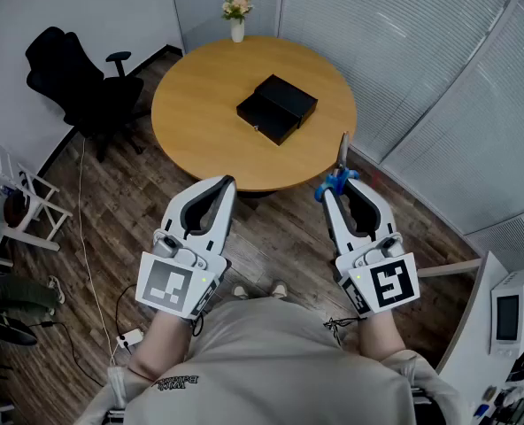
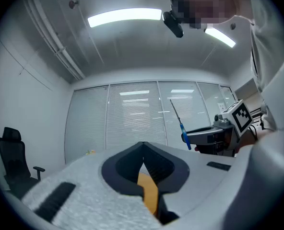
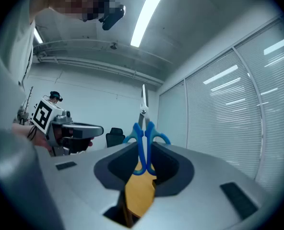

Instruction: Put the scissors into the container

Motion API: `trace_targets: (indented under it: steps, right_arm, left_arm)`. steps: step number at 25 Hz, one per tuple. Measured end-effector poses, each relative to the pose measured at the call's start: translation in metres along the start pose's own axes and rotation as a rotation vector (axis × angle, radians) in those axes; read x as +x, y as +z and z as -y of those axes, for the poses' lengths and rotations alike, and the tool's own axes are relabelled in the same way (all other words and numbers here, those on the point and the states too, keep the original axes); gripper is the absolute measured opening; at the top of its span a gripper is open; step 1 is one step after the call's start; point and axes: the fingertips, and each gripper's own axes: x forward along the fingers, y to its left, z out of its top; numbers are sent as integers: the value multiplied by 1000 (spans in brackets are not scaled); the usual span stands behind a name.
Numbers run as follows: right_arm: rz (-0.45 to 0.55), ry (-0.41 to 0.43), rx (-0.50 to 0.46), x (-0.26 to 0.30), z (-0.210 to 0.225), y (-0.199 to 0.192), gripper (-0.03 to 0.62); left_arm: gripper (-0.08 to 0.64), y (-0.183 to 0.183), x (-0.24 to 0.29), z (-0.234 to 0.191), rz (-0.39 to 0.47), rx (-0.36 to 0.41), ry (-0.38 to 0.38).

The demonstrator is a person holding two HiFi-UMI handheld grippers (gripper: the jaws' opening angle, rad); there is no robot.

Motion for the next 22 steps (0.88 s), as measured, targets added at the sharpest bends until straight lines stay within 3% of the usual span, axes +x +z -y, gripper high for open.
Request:
trace_targets:
  steps: [8, 22]
  right_arm:
    - [34, 16, 56, 1, 6, 3, 97]
    - [24, 46, 64, 2, 21, -4, 97]
  left_arm:
    - [20, -5, 10, 3, -21, 0, -10]
    - [20, -3, 25, 18, -33, 5, -12]
